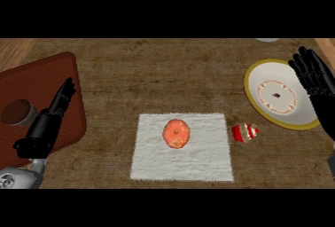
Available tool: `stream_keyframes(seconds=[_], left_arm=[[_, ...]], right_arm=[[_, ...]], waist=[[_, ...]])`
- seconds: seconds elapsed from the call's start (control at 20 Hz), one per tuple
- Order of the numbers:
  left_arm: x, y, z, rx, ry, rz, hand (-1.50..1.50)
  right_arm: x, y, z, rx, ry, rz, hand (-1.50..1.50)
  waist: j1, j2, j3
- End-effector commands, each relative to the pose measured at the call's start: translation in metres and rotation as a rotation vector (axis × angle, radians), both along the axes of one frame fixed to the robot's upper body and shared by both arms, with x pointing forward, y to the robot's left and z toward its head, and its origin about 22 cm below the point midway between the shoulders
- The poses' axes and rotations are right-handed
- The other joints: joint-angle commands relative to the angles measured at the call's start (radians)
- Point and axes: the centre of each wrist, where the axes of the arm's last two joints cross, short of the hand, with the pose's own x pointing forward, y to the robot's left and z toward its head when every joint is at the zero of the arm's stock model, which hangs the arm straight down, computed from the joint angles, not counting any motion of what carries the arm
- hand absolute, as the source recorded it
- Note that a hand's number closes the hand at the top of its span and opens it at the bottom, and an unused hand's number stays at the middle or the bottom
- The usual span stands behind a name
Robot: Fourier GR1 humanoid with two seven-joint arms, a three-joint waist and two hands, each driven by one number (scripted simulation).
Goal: Pick the squash from the placemat and place it in the bowl
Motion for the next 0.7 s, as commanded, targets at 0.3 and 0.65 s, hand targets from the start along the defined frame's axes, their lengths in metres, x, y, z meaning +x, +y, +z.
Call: stream_keyframes(seconds=[0.3,0.65], left_arm=[[0.008,0.019,0.006,-0.056,0.077,0.184,0.00],[-0.002,0.026,-0.001,-0.114,0.124,0.266,0.00]], right_arm=[[0.017,0.024,0.057,-0.648,-0.059,-0.103,1.50],[-0.063,0.108,-0.014,-0.433,0.044,-0.329,-1.50]], waist=[[-0.039,0.001,-0.053],[-0.059,-0.004,-0.009]])
